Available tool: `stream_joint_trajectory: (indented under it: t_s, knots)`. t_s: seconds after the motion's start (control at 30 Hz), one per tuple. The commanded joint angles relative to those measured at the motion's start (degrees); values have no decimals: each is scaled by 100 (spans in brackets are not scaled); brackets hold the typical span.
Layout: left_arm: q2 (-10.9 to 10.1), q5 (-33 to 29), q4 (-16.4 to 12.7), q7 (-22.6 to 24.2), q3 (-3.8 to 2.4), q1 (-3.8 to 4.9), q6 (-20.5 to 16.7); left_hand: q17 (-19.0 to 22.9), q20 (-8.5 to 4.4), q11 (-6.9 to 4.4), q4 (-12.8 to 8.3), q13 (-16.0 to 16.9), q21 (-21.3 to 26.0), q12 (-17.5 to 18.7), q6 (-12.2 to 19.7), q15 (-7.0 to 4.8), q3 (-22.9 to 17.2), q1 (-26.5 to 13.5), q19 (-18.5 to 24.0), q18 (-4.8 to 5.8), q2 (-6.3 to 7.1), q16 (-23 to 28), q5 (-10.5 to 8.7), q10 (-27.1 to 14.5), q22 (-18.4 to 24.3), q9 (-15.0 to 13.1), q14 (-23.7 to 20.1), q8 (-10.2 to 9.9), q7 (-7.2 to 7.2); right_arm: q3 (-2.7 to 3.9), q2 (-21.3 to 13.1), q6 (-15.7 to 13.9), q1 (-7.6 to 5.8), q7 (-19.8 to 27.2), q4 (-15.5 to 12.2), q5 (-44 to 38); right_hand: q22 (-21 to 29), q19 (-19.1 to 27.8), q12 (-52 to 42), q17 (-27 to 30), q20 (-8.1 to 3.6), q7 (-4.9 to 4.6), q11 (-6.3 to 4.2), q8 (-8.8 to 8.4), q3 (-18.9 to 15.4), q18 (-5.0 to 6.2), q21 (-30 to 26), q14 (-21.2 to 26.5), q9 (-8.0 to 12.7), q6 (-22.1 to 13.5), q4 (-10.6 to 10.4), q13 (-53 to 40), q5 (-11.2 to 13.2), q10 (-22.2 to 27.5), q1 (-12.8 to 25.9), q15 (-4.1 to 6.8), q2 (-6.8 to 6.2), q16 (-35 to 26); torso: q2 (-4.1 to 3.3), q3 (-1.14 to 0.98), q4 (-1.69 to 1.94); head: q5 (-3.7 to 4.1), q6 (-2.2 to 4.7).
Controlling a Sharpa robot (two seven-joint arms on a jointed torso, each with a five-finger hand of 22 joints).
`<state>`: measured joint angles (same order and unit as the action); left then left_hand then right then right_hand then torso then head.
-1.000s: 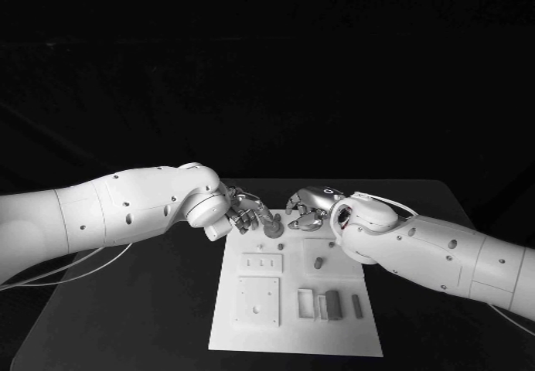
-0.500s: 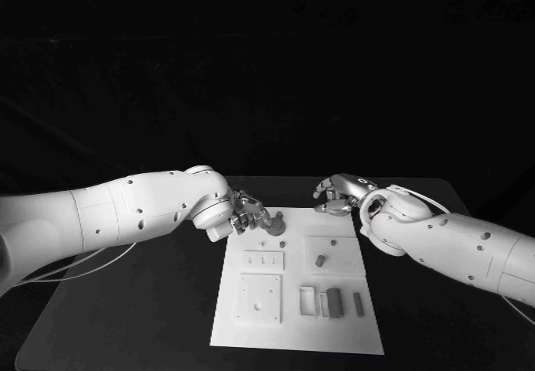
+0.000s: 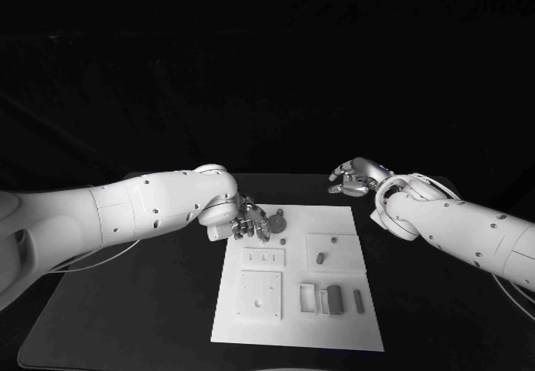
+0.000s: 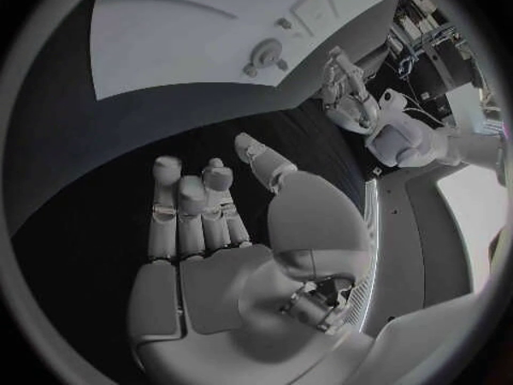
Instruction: Assemble the parts on the task board
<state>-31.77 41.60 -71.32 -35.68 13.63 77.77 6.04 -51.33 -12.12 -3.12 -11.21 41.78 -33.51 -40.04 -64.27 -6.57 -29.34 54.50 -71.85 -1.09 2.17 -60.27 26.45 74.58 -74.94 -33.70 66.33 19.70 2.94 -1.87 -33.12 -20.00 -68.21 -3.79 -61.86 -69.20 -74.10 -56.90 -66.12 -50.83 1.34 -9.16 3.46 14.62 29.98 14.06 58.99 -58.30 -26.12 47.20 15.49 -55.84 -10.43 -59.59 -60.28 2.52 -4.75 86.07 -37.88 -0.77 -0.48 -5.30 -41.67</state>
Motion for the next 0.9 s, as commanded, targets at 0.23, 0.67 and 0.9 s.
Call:
stream_joint_trajectory:
  t_s: [0.23, 0.67, 0.9]
  knots:
    - [143, 70, 183, -76, -4, -189, 158, 17, -111, -103, -504, 69, -210, -202, -138, -132, -547, -93, 10, -213, -93, -198, 285, 35, -146, -604, 13, 92, -93, 35, -11, 46, -23, 90, 37, 299, 7, 41, -6, 9, -11, -82, 4, -19, 20, 94, -37, 17, 10, -44, 40, 9, 1, 58, -39, -11, 6, -26, -4, 12, -1, 12, -66]
    - [208, 668, 219, 47, -4, -306, 47, 46, -167, -159, -475, 145, -458, -452, -234, -193, -559, -228, 4, -215, -84, -437, 431, 40, -143, -774, 30, 135, -150, 52, -19, 13, -25, 123, -16, 300, 6, 44, -8, 10, -8, -81, 4, -16, 16, 94, -37, 21, 9, -37, 51, 10, 1, 61, -43, -12, 7, -25, -5, 18, 7, 31, -119]
    - [221, 1223, 206, 92, -4, -372, 3, 50, -173, -170, -476, 152, -487, -483, -252, -205, -563, -232, -8, -216, -69, -466, 470, 53, -142, -794, 46, 146, -160, 53, -18, 24, -25, 123, -55, 300, 6, 45, -10, 11, -5, -80, 3, -10, 12, 94, -36, 23, 7, -26, 53, 11, 1, 63, -39, -12, 12, -23, -6, 18, 8, 41, -144]
